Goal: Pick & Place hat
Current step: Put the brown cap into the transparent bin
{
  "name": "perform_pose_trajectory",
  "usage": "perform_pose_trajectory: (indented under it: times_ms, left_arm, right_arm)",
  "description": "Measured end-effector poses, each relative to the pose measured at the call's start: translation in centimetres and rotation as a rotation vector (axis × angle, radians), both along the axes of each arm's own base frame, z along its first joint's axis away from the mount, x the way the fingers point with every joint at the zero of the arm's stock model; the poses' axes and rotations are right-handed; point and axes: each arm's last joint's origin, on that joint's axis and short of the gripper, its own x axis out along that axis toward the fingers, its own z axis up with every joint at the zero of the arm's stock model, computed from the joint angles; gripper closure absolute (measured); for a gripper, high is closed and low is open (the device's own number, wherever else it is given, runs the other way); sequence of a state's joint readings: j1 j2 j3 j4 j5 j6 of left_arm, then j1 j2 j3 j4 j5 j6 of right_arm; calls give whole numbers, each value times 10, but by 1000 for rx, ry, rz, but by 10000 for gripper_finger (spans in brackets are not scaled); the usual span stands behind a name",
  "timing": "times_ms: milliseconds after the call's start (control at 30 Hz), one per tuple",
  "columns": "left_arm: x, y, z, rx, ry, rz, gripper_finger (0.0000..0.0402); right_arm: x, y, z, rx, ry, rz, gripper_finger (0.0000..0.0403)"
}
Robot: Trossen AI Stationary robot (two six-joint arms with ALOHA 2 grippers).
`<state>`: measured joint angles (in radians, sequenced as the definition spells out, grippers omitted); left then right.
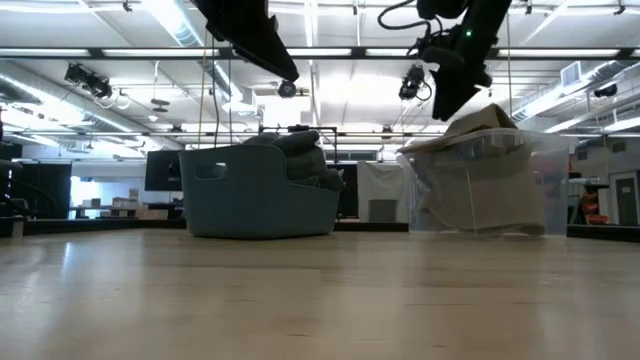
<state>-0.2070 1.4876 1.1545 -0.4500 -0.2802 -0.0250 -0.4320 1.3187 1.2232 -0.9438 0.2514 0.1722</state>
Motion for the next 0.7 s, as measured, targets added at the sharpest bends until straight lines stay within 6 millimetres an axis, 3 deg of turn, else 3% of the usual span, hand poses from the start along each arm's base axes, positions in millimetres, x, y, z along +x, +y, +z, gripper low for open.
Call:
perform_pose_trajectory:
  times_ms: [233, 533, 600, 700]
  left_arm:
    - [-1, 0, -1, -16, 7, 17, 262]
    - [-1, 0, -1, -16, 9, 18, 262]
    - [-1, 0, -1, -25, 7, 26, 262]
    - [-1, 0, -1, -32, 5, 33, 262]
  right_arm:
    - [-13, 13, -7, 137, 84, -111, 240]
    - [-5, 13, -28, 126, 41, -82, 243]
    - [-5, 12, -29, 116, 42, -66, 255]
    - [-5, 13, -27, 117, 46, -54, 304]
